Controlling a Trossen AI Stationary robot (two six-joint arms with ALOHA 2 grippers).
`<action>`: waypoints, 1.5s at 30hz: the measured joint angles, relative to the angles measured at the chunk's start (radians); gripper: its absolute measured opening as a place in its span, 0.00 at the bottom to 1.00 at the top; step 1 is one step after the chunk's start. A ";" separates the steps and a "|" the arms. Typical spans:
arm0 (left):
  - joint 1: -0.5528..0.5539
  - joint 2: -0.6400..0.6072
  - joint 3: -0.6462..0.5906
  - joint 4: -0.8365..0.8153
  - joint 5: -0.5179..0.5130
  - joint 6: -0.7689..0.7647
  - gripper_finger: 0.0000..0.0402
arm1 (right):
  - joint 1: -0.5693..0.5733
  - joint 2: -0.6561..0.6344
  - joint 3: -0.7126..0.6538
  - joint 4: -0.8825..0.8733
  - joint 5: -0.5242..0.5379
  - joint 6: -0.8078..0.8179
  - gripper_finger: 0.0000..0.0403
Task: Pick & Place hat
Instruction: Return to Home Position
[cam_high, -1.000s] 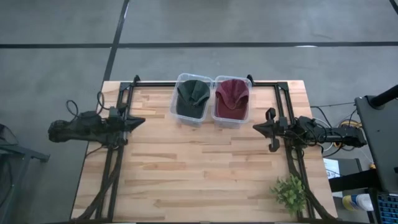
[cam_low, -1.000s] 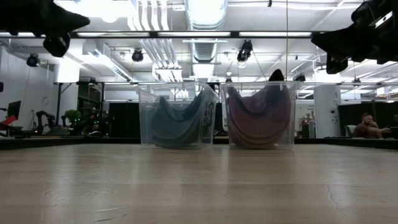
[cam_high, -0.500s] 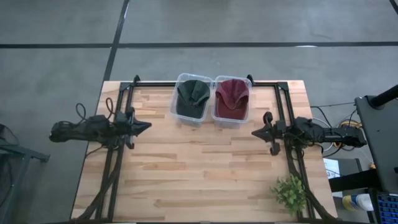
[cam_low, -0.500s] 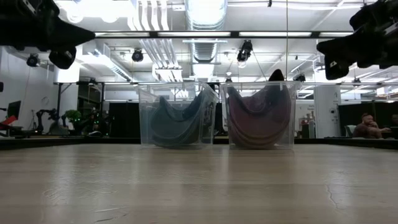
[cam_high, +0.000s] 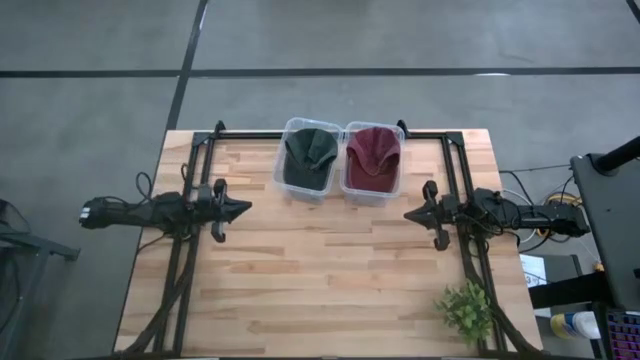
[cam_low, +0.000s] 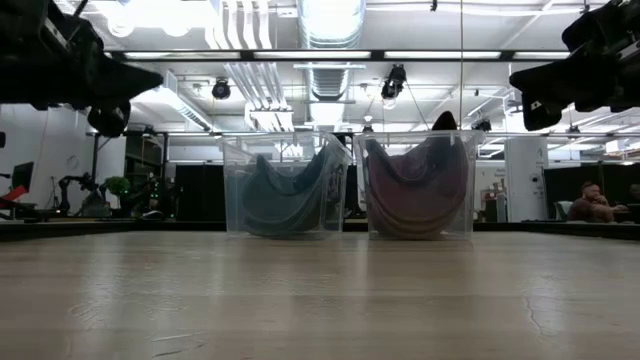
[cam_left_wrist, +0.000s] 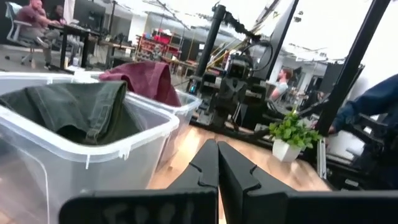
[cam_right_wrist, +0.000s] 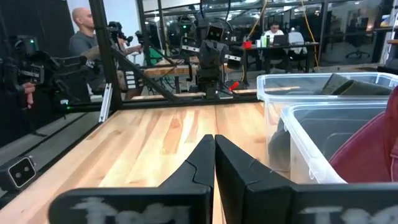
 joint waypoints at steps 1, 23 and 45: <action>0.000 0.000 0.001 -0.019 0.001 0.000 0.00 | 0.000 0.000 0.000 0.000 0.001 0.000 0.02; 0.000 0.002 0.000 -0.051 0.011 0.079 0.00 | 0.000 0.000 0.000 0.000 0.002 0.062 0.02; 0.000 0.002 -0.002 -0.054 0.011 0.080 0.00 | 0.000 0.000 0.000 0.000 0.003 0.059 0.02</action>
